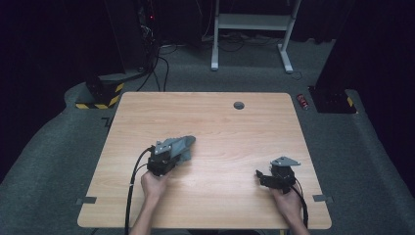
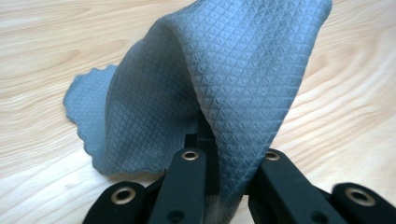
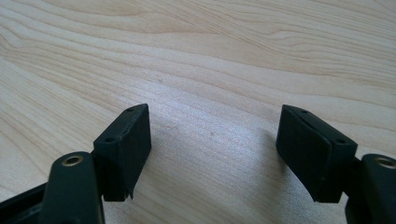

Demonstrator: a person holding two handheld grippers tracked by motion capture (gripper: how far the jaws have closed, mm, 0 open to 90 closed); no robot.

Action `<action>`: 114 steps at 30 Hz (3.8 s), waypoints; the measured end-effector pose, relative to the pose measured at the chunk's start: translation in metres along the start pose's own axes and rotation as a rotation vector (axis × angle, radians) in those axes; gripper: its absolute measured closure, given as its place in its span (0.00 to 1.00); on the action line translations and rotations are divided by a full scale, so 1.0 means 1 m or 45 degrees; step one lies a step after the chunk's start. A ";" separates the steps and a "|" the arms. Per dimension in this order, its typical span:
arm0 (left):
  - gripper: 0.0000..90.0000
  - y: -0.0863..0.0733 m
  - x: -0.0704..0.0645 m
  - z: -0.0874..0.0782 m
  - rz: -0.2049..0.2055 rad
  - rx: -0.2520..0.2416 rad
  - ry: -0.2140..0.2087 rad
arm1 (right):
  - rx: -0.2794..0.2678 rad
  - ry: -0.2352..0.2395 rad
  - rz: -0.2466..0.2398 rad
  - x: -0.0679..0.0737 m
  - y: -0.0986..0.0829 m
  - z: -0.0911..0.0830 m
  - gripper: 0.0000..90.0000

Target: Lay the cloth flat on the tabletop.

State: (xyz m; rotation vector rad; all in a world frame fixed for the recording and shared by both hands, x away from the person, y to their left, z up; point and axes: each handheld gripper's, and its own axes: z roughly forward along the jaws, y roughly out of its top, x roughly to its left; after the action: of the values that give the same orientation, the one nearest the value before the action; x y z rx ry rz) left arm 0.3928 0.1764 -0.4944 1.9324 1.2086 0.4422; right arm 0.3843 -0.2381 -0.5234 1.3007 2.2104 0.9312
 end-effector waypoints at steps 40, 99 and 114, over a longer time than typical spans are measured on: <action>0.67 0.008 -0.075 0.029 0.108 0.022 -0.338 | -0.025 0.003 -0.011 0.004 0.000 -0.001 0.54; 0.41 -0.041 -0.056 0.011 0.108 0.042 0.094 | 0.004 0.467 -0.267 0.077 0.065 0.002 0.62; 0.39 -0.041 -0.057 0.012 0.110 0.044 0.091 | 0.083 0.491 -0.403 0.097 0.078 0.044 1.00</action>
State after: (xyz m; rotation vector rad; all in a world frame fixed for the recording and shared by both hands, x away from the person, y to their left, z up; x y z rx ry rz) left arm 0.3487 0.1311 -0.5270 2.0192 1.1878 0.5432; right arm 0.4121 -0.1116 -0.4989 0.8071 2.6574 1.0579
